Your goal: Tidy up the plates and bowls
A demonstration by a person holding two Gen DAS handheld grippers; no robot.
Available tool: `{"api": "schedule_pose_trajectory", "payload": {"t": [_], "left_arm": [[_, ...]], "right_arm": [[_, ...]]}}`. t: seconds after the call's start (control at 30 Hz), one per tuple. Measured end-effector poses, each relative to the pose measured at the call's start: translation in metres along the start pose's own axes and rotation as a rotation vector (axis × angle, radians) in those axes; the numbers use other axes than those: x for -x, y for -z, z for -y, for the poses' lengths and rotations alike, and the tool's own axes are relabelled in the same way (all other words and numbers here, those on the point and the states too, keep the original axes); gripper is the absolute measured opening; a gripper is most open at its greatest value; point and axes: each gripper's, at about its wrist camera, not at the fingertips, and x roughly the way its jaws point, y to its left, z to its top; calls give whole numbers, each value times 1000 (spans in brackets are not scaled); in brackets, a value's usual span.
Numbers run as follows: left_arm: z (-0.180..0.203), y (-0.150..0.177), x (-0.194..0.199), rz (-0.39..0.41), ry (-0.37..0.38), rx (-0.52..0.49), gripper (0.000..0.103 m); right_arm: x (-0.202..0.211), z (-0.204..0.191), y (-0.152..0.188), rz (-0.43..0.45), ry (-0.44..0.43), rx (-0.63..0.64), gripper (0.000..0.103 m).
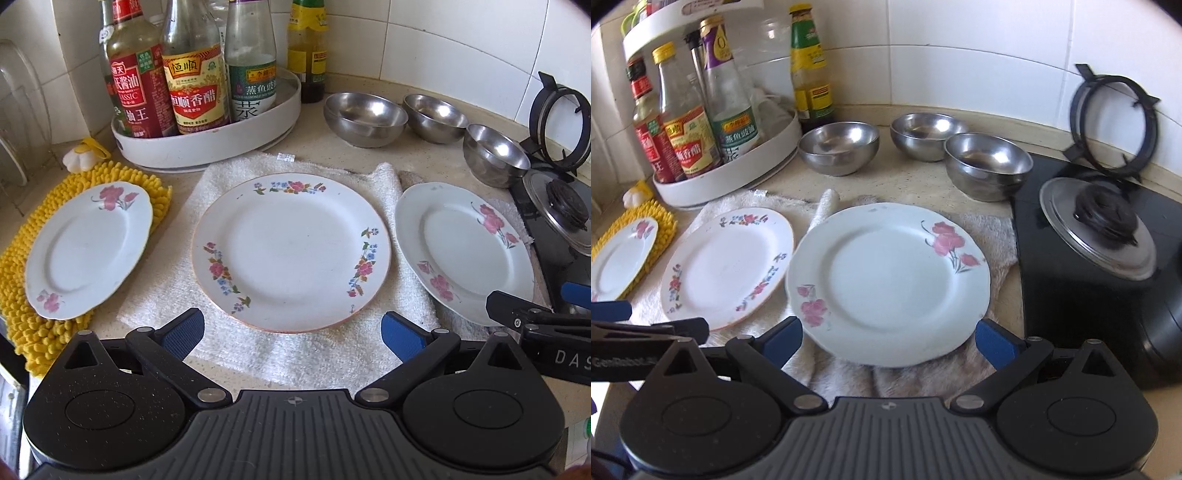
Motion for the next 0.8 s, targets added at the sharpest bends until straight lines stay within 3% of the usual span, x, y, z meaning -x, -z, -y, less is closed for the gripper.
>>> {"api": "schedule_pose_trajectory", "payload": {"t": [0.3,0.6,0.8], "left_arm": [[34,-6,-12,28,153,34,101],[76,-16,-37,-36,269,-2,99],[85,-30,-58,-61,330,-23,96]], "right_arm": [[-30,58,-12,-39,-75,-18,102],[-61,98,-30,-75,-203,-17,101],[-87,101,-38,-129,-275,-3,96]]}}
